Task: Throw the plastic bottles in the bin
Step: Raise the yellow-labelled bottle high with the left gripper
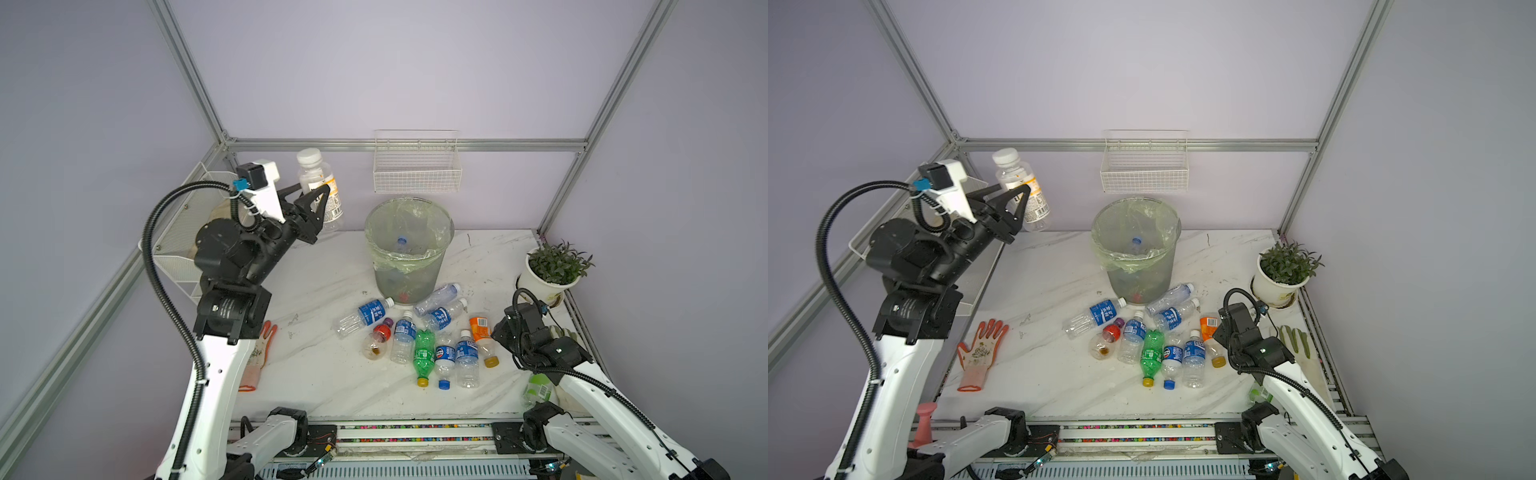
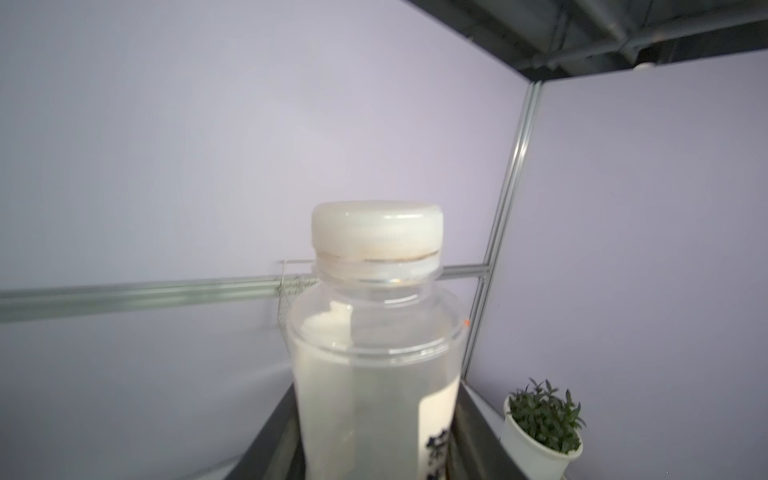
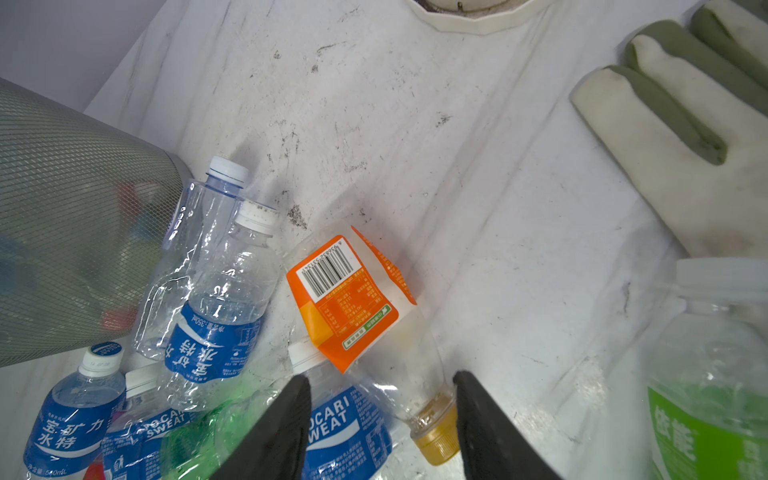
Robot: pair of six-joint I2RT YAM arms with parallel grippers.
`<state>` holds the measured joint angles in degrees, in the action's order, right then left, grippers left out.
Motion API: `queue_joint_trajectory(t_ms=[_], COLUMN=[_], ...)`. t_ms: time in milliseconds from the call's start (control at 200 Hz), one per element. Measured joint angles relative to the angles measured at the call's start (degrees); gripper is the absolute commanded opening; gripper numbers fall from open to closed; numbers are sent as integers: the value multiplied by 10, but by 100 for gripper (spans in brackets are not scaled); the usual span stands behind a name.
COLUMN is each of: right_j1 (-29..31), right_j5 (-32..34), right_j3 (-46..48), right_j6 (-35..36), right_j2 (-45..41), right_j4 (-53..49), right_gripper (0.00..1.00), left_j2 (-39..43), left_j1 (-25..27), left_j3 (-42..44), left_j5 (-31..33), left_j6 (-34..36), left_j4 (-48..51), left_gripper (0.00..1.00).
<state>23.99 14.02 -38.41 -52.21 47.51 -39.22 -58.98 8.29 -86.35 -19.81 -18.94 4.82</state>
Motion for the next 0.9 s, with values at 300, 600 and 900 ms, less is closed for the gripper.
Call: queue_joint_trajectory(t_ms=[300,600,900], right_j1=[0,0,0], right_j5=[-8,-10,-10], right_j3=[-5,-13,-13], right_j6=[0,0,1], right_j2=[-4,-4,-3], right_j4=[2,6,9], right_gripper=[59,59,59], left_j2=[37,12,8], left_j1=[0,0,0], left_j3=[25,31,32], left_j5=[-21,-26,-37], left_j6=[-4,-16,-34], left_j4=[-140,-146,-166], left_gripper=[0,0,0])
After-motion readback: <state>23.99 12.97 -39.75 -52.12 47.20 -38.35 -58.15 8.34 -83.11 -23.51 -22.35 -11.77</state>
